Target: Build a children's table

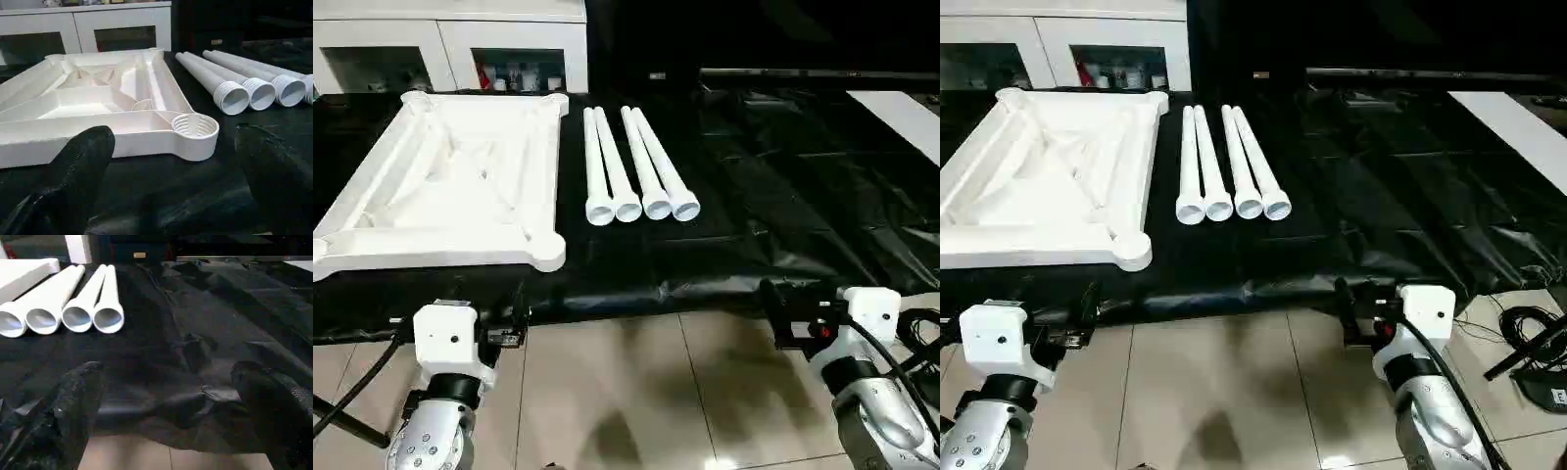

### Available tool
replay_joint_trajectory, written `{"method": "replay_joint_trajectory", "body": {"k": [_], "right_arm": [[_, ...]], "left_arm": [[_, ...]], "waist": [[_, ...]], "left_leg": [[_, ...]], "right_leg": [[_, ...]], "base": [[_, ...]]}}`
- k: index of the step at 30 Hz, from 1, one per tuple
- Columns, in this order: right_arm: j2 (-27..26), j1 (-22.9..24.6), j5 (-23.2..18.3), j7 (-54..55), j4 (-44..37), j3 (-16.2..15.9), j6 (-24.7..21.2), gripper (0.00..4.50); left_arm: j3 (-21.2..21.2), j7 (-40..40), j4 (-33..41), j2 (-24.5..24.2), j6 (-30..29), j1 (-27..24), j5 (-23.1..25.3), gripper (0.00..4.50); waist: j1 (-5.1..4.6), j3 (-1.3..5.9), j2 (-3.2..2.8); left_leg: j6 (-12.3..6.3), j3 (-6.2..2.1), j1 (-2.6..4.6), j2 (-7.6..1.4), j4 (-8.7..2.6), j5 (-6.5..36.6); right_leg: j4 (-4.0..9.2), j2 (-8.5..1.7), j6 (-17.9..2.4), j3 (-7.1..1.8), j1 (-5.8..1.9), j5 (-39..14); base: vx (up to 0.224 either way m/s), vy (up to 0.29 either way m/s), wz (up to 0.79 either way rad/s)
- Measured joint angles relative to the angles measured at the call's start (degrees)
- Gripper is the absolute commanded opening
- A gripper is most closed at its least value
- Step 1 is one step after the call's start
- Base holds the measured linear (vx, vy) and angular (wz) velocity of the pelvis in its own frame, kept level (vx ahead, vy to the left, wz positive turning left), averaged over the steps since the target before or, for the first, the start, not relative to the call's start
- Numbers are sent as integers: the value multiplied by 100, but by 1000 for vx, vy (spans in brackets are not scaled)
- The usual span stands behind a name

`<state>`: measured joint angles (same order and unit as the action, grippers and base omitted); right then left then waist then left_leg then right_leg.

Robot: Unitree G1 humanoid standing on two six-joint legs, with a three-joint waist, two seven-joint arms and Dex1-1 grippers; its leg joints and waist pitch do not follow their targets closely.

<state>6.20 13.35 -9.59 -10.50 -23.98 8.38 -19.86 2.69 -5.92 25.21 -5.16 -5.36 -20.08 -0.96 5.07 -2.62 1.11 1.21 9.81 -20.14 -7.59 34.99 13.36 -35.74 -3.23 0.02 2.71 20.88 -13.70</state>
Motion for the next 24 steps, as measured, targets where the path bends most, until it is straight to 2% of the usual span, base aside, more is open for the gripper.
{"method": "replay_joint_trajectory", "body": {"k": [1,2,3,4,5,7,11,18,22,24], "right_arm": [[0,0,0,0,0,0,0,450],[-4,-5,69,225,-205,64,-404,450],[-3,-192,153,512,-358,124,-851,450],[-3,-415,202,678,-488,147,-1047,450],[-9,-546,240,791,-676,189,-1122,450],[-37,-575,262,900,-743,263,-1153,450],[-89,-613,339,1016,-675,257,-1270,450],[-28,-754,352,1042,-684,134,-1617,450],[117,-927,369,870,-630,-6,-1533,450],[173,-1015,371,804,-504,-8,-1485,450]], "left_arm": [[0,0,0,0,0,0,0,444],[11,34,125,-23,-755,258,-67,444],[157,127,69,-79,-1711,833,-129,444],[297,185,60,-168,-2204,1256,-160,444],[380,226,149,-231,-2455,1463,-167,444],[374,236,280,-255,-2560,1491,-168,444],[295,235,114,-228,-2680,1400,-159,444],[295,254,330,-243,-3286,1567,-163,444],[267,222,301,-242,-2926,1525,-188,444],[240,135,303,-239,-2723,1525,-235,444]], "waist": [[0,0,0],[11,-19,-5],[30,-40,-33],[-4,-53,-45],[-23,-41,-69],[-67,-14,-88],[-146,-22,-76],[-150,-30,-60],[-150,-43,-34],[-135,-41,25]], "left_leg": [[0,0,0,0,0,0],[2,1,7,0,4,-1],[25,-1,3,1,4,-20],[34,13,1,1,-1,-25],[34,23,9,1,-10,-25],[33,22,13,1,-10,-25],[34,16,-7,1,-10,-31],[25,15,-12,1,-9,-28],[26,15,-10,1,-9,-29],[26,12,-9,0,-11,-29]], "right_leg": [[0,0,-1,0,0,1],[-11,0,-4,-1,-17,3],[-25,1,-6,-2,-7,9],[-38,1,7,-16,11,3],[-33,1,12,-34,-4,2],[-29,1,16,-37,-23,-1],[-30,3,-13,-29,18,16],[-18,3,-15,-27,13,14],[-19,3,-15,-26,11,14],[-19,3,-14,-23,11,14]], "base": [[0,0,0],[0,0,0],[0,0,0],[-60,-18,14],[-60,-18,14],[0,0,0],[0,0,0],[0,0,0],[0,0,0],[0,0,0]]}}
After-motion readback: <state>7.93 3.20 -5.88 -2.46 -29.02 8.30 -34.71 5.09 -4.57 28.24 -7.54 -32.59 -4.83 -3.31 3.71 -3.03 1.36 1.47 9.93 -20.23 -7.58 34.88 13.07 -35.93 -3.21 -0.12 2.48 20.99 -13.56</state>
